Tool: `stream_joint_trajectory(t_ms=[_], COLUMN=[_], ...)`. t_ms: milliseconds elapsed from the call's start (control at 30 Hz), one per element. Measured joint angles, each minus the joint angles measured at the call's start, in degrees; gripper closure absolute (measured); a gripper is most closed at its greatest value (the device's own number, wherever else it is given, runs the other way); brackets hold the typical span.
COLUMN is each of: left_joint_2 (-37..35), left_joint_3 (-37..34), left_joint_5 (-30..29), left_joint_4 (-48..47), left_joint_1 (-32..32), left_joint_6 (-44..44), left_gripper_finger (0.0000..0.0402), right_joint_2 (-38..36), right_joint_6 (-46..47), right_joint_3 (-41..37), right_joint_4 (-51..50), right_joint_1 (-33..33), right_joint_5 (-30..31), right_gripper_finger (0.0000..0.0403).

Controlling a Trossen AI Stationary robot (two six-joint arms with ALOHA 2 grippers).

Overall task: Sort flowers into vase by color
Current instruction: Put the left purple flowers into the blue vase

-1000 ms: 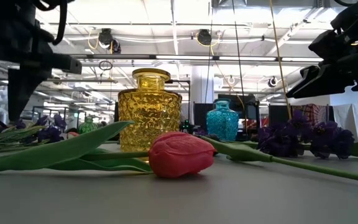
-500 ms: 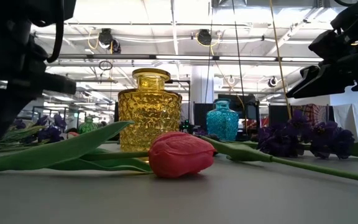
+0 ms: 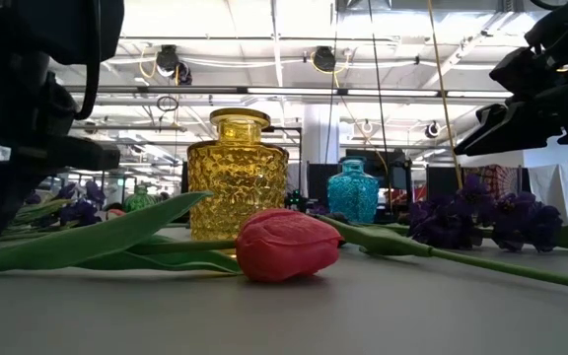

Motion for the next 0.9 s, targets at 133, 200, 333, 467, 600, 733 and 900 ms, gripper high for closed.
stream_joint_trajectory(t_ms=[133,200,333,467,600,733,900], left_joint_2=[0.0,0.0,0.0,0.0,0.0,0.1,0.1], left_joint_3=[0.0,0.0,0.0,0.0,0.0,0.0,0.0], left_joint_5=[-2.0,-2.2,-2.3,-2.3,-2.3,-2.2,-2.2], left_joint_4=[0.0,0.1,0.1,0.3,0.3,0.3,0.2], left_joint_1=[0.0,0.0,0.0,0.0,0.0,0.0,0.0], left_joint_6=[0.0,0.0,0.0,0.0,0.0,0.1,0.1], left_gripper_finger=[0.0231,0.0231,0.024,0.0275,0.0319,0.0361,0.0394], right_joint_2=[0.0,0.0,0.0,0.0,0.0,0.0,0.0], right_joint_6=[0.0,0.0,0.0,0.0,0.0,0.0,0.0], right_joint_3=[0.0,0.0,0.0,0.0,0.0,0.0,0.0], right_joint_4=[0.0,0.0,0.0,0.0,0.0,0.0,0.0], right_joint_1=[0.0,0.0,0.0,0.0,0.0,0.0,0.0], right_joint_5=[0.0,0.0,0.0,0.0,0.0,0.0,0.0], right_gripper_finger=[0.0215,0.0215,0.0215,0.0215,0.0215,0.0215,0.0215])
